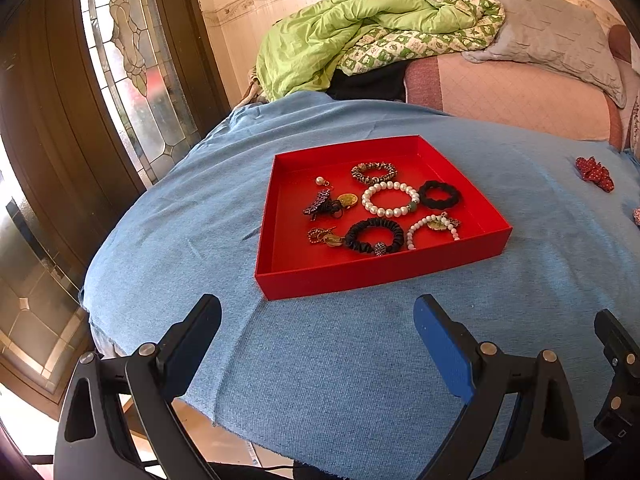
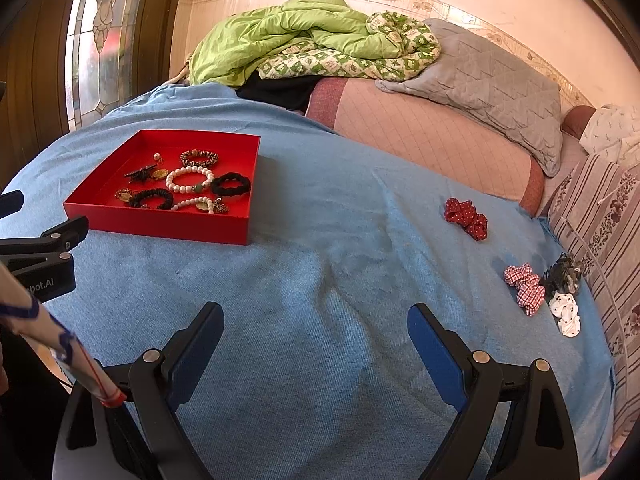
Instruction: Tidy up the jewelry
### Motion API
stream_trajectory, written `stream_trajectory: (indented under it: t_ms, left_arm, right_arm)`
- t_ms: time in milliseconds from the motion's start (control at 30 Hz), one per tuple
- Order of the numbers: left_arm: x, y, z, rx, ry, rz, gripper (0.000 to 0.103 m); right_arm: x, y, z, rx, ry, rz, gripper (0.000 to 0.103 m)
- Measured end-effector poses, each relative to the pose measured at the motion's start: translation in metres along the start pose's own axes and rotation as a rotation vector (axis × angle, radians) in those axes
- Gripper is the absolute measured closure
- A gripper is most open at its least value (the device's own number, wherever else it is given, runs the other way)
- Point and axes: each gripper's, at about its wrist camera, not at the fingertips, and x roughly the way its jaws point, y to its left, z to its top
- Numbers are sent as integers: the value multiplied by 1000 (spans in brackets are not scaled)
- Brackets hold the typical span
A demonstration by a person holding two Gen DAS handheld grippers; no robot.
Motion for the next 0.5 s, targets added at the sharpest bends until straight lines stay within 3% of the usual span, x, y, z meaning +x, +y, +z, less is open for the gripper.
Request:
stream_trajectory:
  t_ms: [500]
  left_arm:
    - [1, 1, -2, -4, -5, -2, 7]
  right_arm:
    - [-4, -3, 0, 6, -22, 0, 8]
